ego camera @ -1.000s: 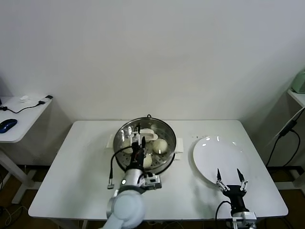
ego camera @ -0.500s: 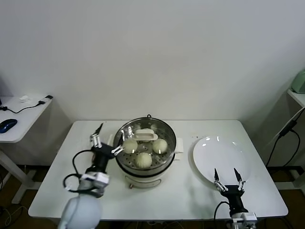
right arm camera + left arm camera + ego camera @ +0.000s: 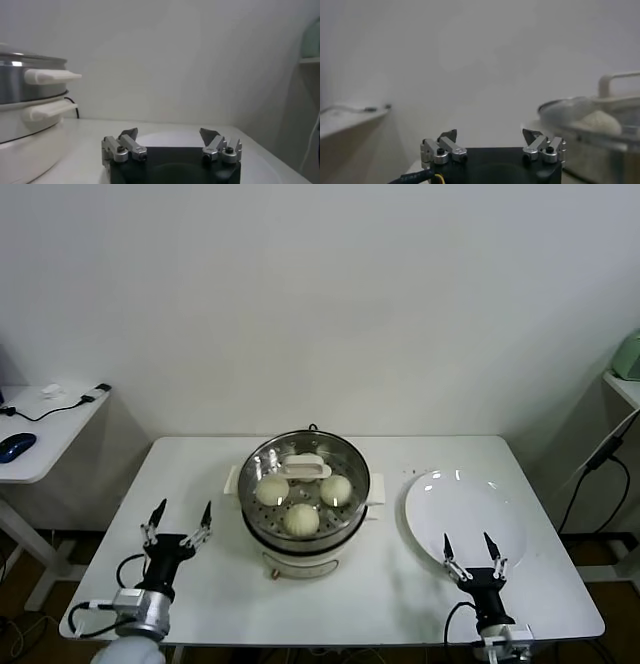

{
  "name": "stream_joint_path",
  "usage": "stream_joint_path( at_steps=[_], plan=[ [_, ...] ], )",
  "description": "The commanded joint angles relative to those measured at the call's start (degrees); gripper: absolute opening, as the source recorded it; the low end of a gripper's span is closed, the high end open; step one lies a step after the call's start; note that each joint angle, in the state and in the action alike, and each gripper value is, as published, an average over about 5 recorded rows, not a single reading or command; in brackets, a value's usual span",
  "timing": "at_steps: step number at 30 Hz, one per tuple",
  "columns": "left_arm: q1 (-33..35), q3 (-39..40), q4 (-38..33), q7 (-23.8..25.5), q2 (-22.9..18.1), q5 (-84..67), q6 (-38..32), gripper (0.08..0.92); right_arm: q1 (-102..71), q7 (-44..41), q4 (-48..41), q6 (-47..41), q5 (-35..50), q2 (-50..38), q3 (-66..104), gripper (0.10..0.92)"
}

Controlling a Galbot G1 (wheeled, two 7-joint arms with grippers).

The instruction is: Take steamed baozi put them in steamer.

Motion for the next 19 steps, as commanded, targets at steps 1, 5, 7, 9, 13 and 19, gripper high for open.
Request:
stream_joint_path(
  at_steps=[1,5,7,9,13,19],
  plan=[
    [3.07,-3.25,7.13,-1.03,1.2,-5.92,-6.94,0.823,0.54,-0.2,-1.14,-0.14,0.13,0.1,-0.31,0.823],
    [3.11,-1.34,9.55,-0.93,0.97,-5.53,-7.64,0.823,0.39,-0.26,-1.21,-0.15,0.12,0.17,-0.41,0.823],
    [3.09,-0.66,10.26,-0.86,0.78,-4.81,-8.09,0.823,0.35,-0.29,-1.26,-0.16,0.1,0.16,-0.41,0.823],
    [3.09,-0.33,10.49,-0.82,0.58,-4.29,-8.37,0.823,0.33,-0.32,-1.34,-0.17,0.1,0.15,-0.4,0.823],
    [3.11,-0.15,10.09,-0.69,0.44,-4.24,-8.75,0.823,0.19,-0.41,-1.46,-0.24,0.12,0.17,-0.5,0.823],
    [3.06,0.0,9.88,-0.48,0.49,-4.37,-9.31,0.823,0.27,-0.57,-1.46,-0.21,0.18,0.15,-0.38,0.823]
  ],
)
